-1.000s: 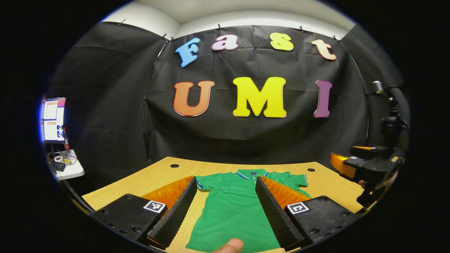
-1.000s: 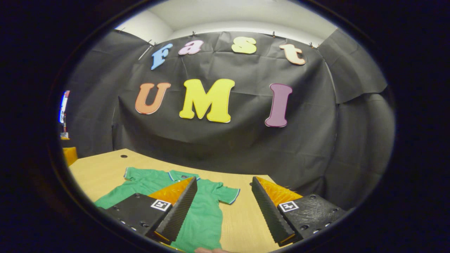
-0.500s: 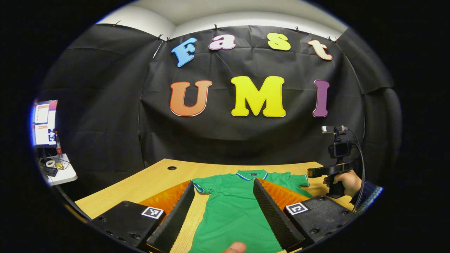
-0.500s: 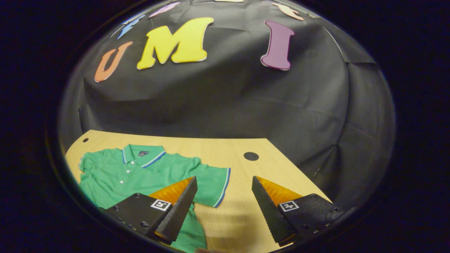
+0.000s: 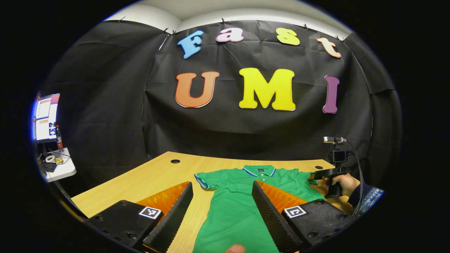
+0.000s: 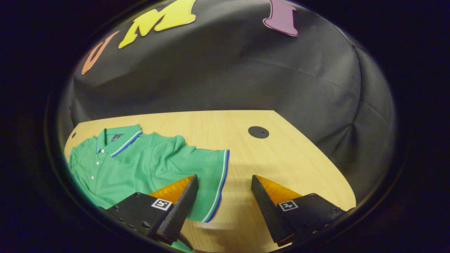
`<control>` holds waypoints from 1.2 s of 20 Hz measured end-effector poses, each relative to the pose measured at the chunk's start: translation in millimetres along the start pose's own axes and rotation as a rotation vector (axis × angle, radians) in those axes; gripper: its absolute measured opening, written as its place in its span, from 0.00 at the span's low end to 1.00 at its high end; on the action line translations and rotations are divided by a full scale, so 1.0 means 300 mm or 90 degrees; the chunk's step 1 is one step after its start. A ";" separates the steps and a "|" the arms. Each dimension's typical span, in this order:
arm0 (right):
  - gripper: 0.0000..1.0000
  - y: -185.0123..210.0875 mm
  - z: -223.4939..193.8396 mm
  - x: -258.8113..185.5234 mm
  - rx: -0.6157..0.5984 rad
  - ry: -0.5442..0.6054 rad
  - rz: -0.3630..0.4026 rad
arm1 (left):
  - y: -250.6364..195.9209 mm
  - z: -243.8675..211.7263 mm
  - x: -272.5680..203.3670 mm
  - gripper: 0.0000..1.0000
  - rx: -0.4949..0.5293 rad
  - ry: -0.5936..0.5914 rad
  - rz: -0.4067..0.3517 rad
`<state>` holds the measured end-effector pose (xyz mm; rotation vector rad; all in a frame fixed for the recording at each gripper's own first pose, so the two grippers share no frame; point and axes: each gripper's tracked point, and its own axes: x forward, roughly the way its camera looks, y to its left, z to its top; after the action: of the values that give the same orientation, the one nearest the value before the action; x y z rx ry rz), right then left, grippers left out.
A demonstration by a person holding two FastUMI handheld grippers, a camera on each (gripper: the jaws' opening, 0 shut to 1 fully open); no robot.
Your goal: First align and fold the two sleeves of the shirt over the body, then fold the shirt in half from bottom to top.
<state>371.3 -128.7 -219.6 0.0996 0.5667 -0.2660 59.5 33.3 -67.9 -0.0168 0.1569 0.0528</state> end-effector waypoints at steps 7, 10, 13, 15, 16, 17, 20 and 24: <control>0.41 0.028 -0.005 0.016 0.025 0.023 0.027 | -0.023 -0.022 0.011 1.00 -0.003 0.015 -0.012; 0.09 0.033 -0.004 0.017 0.003 0.020 0.026 | -0.015 -0.018 0.006 1.00 0.003 0.012 -0.006; 0.01 0.035 0.005 0.015 -0.002 0.019 0.017 | -0.013 -0.018 0.006 1.00 0.005 0.011 -0.005; 0.00 0.039 0.010 0.007 -0.005 0.023 0.012 | -0.006 -0.014 0.009 1.00 0.006 0.008 -0.004; 0.00 0.043 0.012 0.003 -0.011 0.023 0.015 | -0.002 -0.015 0.010 1.00 0.006 0.009 -0.003; 0.00 0.047 0.019 0.001 -0.019 0.020 0.016 | 0.005 -0.015 0.010 1.00 0.006 0.011 -0.001; 0.00 0.061 0.038 -0.018 -0.024 0.015 0.018 | 0.018 -0.008 0.012 1.00 0.004 0.008 0.003; 0.00 0.090 0.090 -0.062 -0.033 -0.013 0.028 | 0.022 -0.019 0.022 1.00 -0.005 0.015 0.002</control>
<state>377.4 -103.2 -186.3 0.0585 0.5501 -0.2089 64.9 40.0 -74.7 -0.0252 0.1795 0.0569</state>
